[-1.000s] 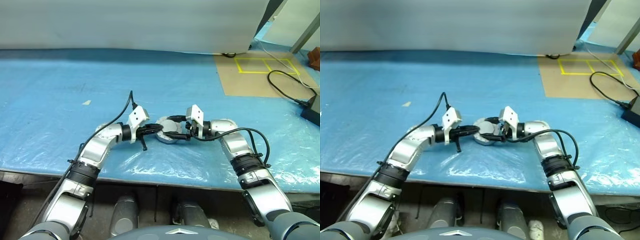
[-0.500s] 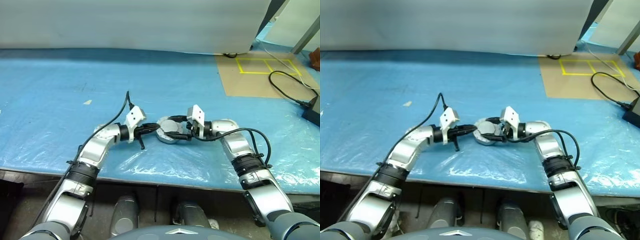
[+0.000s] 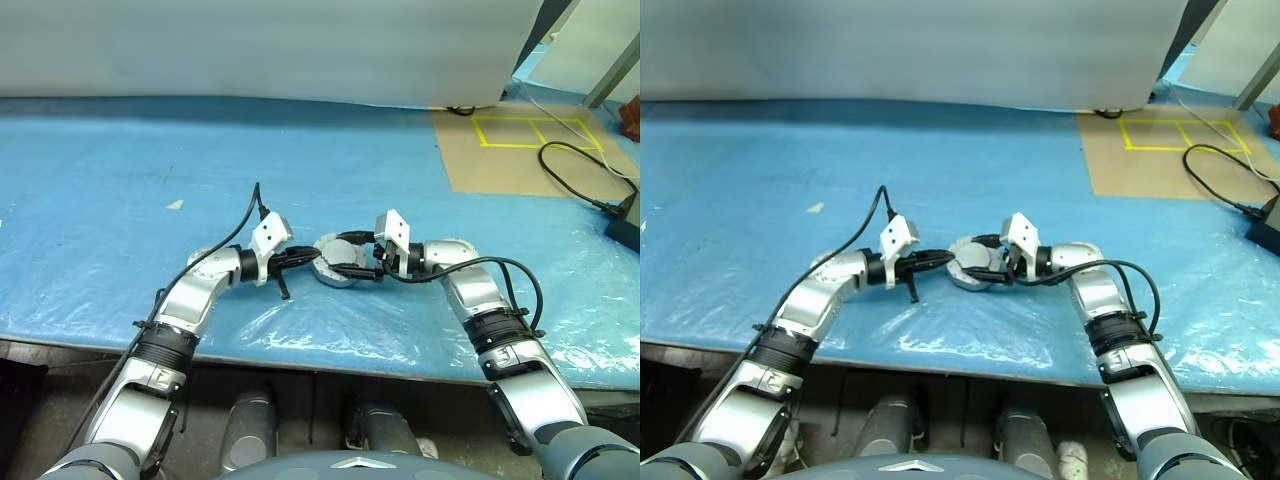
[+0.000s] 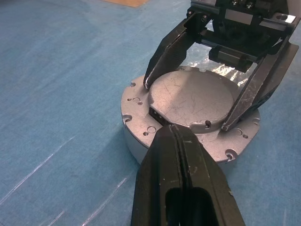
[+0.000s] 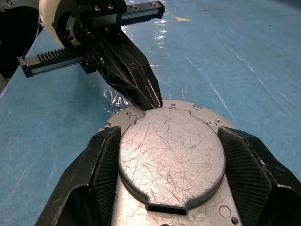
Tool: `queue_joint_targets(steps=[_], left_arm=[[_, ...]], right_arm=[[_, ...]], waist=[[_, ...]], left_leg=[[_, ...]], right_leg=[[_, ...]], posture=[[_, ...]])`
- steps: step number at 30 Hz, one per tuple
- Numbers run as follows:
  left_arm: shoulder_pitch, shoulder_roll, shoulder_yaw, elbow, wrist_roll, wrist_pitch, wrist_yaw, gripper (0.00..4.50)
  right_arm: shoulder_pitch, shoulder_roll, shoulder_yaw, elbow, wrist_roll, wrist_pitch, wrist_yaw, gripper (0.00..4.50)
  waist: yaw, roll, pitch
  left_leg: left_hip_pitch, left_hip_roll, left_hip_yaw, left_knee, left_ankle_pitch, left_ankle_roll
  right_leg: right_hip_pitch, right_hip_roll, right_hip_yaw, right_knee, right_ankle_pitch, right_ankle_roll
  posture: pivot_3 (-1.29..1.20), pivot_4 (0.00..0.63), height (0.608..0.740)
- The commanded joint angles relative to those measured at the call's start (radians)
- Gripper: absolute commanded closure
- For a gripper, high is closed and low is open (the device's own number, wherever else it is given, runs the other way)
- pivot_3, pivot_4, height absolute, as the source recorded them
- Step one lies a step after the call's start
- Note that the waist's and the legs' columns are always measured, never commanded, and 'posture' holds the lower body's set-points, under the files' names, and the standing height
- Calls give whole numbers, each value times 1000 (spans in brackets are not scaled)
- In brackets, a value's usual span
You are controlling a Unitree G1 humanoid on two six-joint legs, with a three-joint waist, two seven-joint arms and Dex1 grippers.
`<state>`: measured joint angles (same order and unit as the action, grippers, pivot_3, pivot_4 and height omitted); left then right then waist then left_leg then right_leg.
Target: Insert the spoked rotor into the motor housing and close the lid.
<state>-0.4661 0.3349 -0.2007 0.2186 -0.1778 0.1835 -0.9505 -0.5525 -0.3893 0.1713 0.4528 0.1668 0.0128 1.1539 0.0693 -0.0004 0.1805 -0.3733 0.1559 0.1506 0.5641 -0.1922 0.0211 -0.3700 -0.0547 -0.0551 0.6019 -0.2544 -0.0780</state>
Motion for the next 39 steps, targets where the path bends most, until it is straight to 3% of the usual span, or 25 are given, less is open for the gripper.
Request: queue_joint_targets(steps=[1,14,22,28,34,39], left_arm=[[1,-6,-14,-3,7,-1,-1,4500],[-5,-6,-17,5,8,-5,-10,4500],[7,-9,-22,-12,5,4,-10,4500],[11,-6,-19,-21,5,11,-8,4500],[31,3,-15,-44,2,24,-6,4500],[35,10,-12,-56,-1,35,-7,4500]], right_arm=[[41,-17,18,-22,18,129,28,593],[1,-67,-71,-177,63,129,-43,593],[23,-107,-135,-318,150,251,-57,593],[89,-133,-256,-400,359,613,-111,593],[149,-174,-409,-333,574,1044,-192,593],[163,-87,-432,-321,593,1098,-306,593]], waist=[[0,0,0],[2,0,0],[0,0,0],[3,0,0],[8,0,0],[5,2,0]], left_leg=[[0,0,0,0,0,0],[-6,-1,0,-1,2,3],[-13,-1,0,-1,2,4],[-14,-1,0,0,2,4],[-13,-1,0,0,2,4],[-13,0,0,0,2,3]], right_leg=[[0,0,0,0,0,0],[-6,0,0,-1,0,1],[-16,0,0,4,0,1],[-16,-1,0,4,0,1],[-15,0,0,4,0,1],[-16,0,0,5,0,1]], posture=[[0,150,740],[0,150,740],[0,150,740],[0,150,740],[0,150,740],[0,150,740]])
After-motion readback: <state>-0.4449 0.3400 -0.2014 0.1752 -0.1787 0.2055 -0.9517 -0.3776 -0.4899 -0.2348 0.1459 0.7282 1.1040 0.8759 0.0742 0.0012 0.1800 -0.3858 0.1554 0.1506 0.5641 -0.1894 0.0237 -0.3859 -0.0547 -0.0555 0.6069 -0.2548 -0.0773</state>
